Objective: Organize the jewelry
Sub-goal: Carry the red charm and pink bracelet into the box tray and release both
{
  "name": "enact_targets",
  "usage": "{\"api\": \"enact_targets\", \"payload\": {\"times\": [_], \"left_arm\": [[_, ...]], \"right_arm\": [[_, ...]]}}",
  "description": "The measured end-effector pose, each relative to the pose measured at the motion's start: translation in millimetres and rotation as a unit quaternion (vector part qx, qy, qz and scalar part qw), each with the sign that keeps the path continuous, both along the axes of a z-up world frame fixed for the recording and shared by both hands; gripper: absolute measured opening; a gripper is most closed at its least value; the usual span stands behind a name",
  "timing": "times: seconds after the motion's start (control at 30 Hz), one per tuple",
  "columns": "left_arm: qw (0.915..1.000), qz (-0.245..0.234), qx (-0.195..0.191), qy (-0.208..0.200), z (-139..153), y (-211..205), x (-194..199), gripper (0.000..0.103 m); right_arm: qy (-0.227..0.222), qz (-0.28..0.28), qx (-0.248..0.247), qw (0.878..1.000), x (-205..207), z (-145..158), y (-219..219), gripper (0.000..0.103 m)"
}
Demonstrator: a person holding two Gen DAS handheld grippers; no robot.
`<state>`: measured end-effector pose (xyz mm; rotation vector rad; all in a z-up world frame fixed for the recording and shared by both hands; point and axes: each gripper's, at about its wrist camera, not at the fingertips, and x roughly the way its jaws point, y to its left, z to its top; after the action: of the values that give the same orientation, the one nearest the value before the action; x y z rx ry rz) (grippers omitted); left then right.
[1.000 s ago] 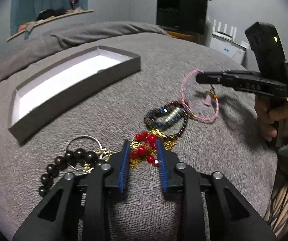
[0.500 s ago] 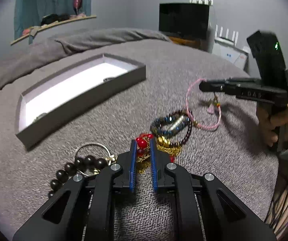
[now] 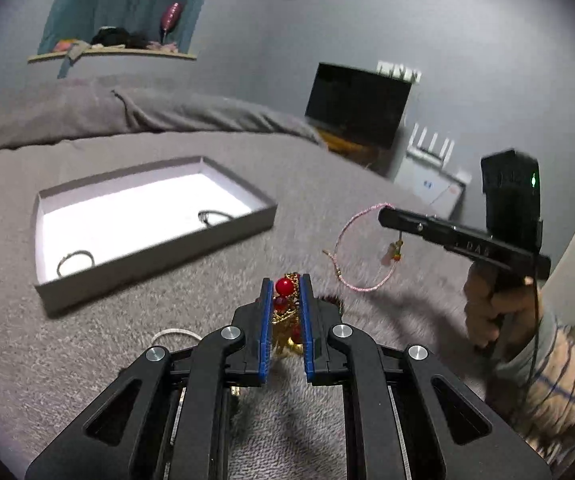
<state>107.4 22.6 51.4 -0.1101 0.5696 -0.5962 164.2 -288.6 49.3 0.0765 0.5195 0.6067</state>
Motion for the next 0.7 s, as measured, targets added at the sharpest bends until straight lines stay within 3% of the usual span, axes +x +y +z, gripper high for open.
{"api": "enact_targets", "payload": {"times": [0.37,0.7], "left_arm": [[0.9989,0.04,-0.007,-0.023,23,21,14,0.014],[0.9944,0.092,0.024,-0.046,38,34,42,0.014]], "right_arm": [[-0.014,0.003,0.019,1.0,13,16,13,0.005],[-0.011,-0.008,0.019,1.0,56,18,32,0.005]]}}
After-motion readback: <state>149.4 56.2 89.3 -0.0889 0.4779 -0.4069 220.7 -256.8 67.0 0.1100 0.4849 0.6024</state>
